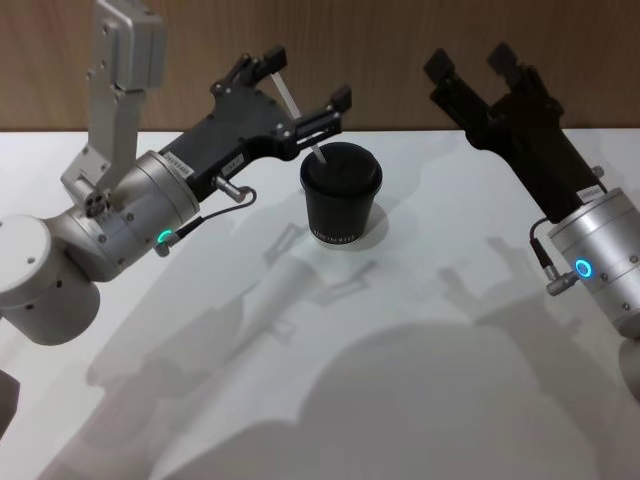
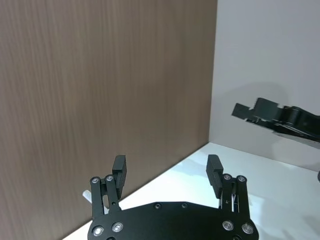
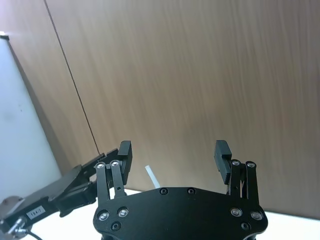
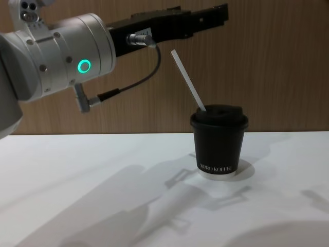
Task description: Pick up the straw with one hand, pass it to the other hand, and insert it into the cup.
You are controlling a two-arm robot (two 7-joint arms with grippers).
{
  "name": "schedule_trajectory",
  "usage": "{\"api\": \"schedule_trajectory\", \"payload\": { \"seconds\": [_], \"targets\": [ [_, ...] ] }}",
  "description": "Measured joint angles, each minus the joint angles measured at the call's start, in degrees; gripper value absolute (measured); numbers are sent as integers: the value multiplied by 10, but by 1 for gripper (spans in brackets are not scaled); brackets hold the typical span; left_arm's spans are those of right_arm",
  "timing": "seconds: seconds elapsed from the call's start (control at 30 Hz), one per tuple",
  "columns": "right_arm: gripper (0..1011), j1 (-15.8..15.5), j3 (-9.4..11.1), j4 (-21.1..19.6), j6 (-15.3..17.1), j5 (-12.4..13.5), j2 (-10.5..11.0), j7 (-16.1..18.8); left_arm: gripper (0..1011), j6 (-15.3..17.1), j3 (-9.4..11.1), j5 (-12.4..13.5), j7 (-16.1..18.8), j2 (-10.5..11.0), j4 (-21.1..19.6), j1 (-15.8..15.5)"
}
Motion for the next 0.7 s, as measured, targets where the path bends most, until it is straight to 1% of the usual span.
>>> {"api": "schedule_trajectory", "payload": {
  "seconds": [0.03,0.1,0.3,0.5,0.7],
  "targets": [
    [1001,0,0,0,0,0,0,0,1003,0,0,0,0,0,0,0],
    [1001,-2,2,-5,16,17,-3,-6,1003,1,1,-3,-5,3,-2,0],
    [1001,-5,5,-11,36,38,-8,-14,1003,3,2,-9,-15,8,-4,2],
    [1001,-7,7,-14,50,52,-11,-20,1003,5,3,-12,-22,12,-6,2],
    [1001,-8,8,-16,57,59,-12,-22,1003,6,4,-14,-25,14,-7,2]
  ]
}}
